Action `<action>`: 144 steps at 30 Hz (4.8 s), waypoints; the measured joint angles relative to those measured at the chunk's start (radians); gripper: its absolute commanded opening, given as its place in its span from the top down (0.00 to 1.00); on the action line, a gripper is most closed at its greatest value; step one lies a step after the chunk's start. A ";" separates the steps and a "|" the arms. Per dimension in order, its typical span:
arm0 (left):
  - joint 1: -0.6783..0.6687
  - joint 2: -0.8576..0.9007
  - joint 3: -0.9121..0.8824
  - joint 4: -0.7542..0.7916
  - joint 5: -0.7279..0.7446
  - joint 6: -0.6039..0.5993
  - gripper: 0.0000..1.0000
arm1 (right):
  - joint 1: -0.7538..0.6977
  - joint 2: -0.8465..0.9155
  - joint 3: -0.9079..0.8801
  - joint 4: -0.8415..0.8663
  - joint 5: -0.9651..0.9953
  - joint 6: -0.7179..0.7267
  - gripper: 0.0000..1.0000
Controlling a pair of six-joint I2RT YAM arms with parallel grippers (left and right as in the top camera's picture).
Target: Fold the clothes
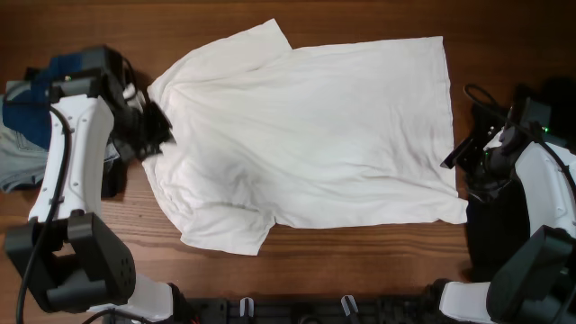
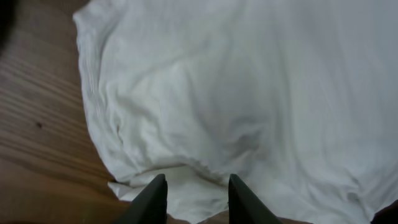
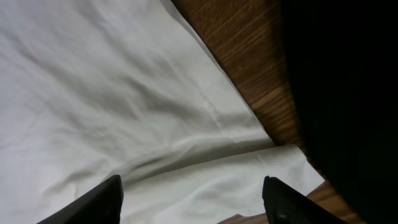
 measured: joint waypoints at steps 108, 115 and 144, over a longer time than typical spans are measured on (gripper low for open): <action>-0.463 -0.341 -0.563 0.140 -0.017 -0.322 0.96 | -0.117 0.000 -0.175 -0.033 0.039 0.051 0.17; -0.462 -0.341 -0.563 0.132 -0.031 -0.320 0.96 | -0.121 0.000 -0.267 0.055 0.074 0.098 0.20; -0.462 -0.353 -0.435 -0.027 -0.179 -0.296 0.96 | -0.120 -0.121 -0.199 -0.113 0.061 0.047 0.96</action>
